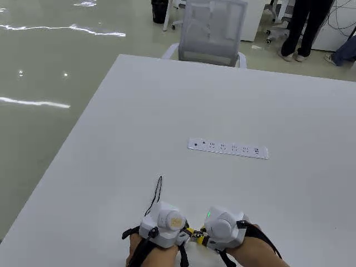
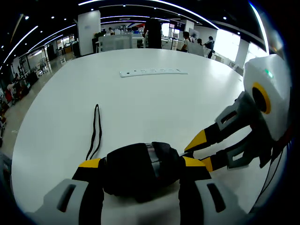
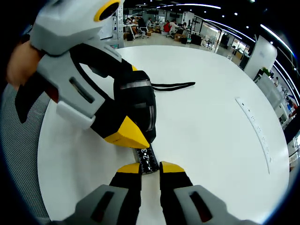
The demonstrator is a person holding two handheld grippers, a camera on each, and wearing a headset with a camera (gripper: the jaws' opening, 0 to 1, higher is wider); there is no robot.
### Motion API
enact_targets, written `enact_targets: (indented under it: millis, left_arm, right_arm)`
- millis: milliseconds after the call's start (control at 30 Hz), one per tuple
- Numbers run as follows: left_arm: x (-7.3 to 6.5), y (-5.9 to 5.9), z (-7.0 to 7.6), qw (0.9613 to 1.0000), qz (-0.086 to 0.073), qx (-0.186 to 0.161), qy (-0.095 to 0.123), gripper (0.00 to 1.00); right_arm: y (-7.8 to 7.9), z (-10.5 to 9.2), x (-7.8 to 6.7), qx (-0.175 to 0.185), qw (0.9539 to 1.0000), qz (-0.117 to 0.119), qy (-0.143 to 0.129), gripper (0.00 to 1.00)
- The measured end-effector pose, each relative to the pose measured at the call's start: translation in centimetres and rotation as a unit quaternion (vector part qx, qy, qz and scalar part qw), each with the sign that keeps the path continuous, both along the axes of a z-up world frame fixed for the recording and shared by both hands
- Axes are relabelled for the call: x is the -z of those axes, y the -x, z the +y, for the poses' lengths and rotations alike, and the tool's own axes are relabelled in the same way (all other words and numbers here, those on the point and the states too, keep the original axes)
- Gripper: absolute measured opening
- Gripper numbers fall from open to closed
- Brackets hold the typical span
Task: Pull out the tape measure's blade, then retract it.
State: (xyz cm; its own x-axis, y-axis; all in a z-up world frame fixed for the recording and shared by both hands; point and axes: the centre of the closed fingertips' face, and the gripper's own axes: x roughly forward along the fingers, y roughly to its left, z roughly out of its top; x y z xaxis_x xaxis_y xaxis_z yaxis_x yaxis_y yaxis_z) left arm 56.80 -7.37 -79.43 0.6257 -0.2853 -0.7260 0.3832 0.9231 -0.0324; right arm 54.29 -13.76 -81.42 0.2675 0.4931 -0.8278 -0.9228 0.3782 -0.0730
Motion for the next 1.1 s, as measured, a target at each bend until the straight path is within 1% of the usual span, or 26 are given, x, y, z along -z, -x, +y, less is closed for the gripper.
enact_targets:
  millis: [433, 633, 733, 1100]
  left_arm:
    - [0.0, 0.0, 0.0, 1.0000, 0.000, -0.001, 0.001, 0.62]
    - [-0.1, -0.1, 0.0, 1.0000, 0.000, -0.001, 0.004, 0.62]
    - [-0.1, -0.1, 0.0, 1.0000, -0.005, 0.002, 0.007, 0.62]
    - [-0.1, -0.1, -0.1, 1.0000, -0.003, 0.003, 0.006, 0.61]
  right_arm:
    - [-0.1, 0.5, 0.1, 0.003, 0.9999, 0.002, -0.009, 0.13]
    - [-0.1, 0.7, 0.0, 0.008, 0.9998, 0.004, -0.018, 0.12]
    - [-0.1, 0.8, 0.1, 0.008, 0.9997, 0.005, -0.022, 0.12]
    - [-0.2, 1.4, 0.1, 0.008, 0.9996, 0.006, -0.025, 0.12]
